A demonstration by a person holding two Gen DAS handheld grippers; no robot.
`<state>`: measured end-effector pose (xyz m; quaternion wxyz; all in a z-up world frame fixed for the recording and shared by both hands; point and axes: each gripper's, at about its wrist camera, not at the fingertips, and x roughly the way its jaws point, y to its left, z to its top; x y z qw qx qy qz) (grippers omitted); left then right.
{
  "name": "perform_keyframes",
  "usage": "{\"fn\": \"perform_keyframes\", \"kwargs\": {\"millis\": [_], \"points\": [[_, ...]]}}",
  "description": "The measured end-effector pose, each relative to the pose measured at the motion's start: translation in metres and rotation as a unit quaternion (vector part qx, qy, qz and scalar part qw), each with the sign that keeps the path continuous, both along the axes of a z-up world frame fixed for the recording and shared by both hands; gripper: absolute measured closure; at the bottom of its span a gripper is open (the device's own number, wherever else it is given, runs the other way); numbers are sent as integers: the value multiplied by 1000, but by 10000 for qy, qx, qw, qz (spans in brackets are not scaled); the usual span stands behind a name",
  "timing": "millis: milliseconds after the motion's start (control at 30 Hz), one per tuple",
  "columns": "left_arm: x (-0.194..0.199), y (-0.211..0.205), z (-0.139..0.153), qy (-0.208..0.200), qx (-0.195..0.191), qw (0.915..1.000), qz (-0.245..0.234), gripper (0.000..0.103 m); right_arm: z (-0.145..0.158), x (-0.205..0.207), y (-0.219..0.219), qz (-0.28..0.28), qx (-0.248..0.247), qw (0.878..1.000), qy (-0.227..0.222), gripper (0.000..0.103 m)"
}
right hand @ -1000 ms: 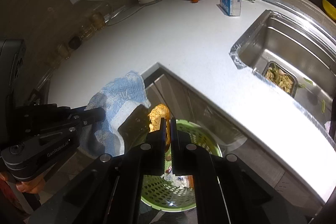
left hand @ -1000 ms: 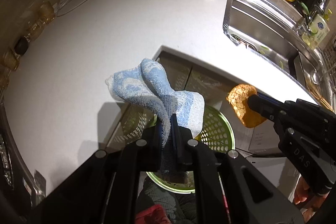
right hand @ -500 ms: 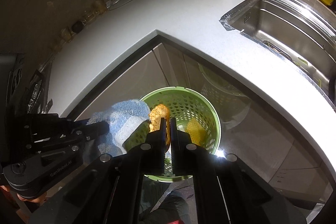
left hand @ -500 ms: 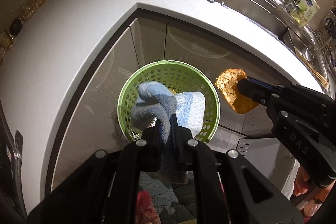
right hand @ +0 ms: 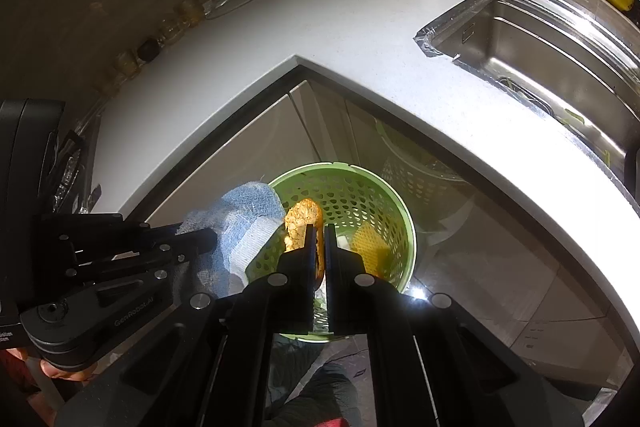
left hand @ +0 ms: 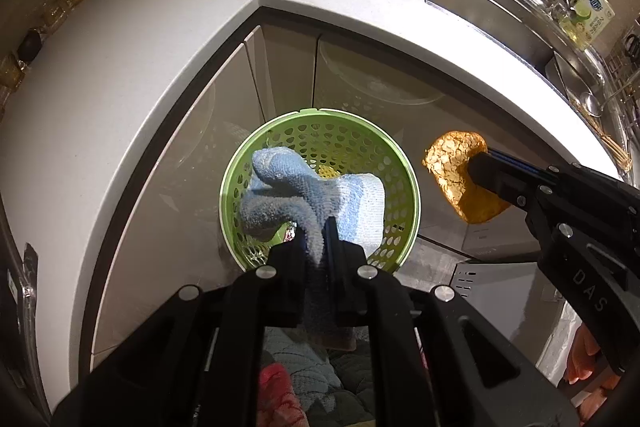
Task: Collect trash
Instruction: 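Carry both items over the green basket and open both tools to drop them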
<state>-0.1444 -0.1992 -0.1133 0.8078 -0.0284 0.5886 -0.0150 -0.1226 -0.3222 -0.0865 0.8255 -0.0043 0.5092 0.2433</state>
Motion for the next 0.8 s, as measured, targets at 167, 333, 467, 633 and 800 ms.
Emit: {"fn": "perform_keyframes", "kwargs": {"millis": [167,333,467,633,800], "points": [[3,0,-2,102,-105,9998,95,55,0,3,1,4,-21,10000,13,98],[4,2,9,-198,115,9996,164,31,0,4,1,8,-21,10000,26,98],[6,5,11,-240,142,9994,219,23,0,6,1,19,-12,10000,29,98],[8,12,11,-228,170,9991,299,13,-1,9,3,46,1,10000,40,98],[8,23,12,-226,278,9982,471,13,-7,12,10,91,6,9999,108,97]]}}
